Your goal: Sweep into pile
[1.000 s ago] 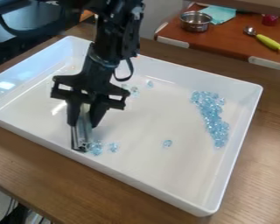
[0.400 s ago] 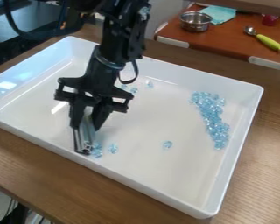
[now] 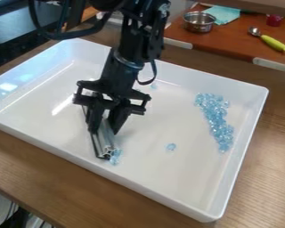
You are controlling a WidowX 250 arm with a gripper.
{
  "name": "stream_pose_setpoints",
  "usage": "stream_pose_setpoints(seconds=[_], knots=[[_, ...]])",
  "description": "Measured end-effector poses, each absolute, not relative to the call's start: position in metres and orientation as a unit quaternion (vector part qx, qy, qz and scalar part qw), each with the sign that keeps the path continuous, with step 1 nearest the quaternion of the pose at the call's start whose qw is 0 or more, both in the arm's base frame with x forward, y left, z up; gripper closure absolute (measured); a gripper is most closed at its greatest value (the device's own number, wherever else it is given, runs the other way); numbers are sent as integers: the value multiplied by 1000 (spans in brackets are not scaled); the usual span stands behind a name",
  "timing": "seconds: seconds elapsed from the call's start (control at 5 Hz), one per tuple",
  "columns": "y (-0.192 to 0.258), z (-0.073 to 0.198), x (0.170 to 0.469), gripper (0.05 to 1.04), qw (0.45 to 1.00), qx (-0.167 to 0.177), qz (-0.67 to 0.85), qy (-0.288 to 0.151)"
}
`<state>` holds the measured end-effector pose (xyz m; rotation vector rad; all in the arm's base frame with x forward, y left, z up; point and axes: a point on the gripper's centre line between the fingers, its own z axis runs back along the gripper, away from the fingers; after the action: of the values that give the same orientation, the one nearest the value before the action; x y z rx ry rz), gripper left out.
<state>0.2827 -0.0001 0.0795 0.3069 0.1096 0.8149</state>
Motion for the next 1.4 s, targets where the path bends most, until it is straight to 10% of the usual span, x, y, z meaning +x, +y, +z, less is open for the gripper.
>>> stream_pose_setpoints(seconds=[1.4], knots=[[-103,86,373,714,889,62,450,54]])
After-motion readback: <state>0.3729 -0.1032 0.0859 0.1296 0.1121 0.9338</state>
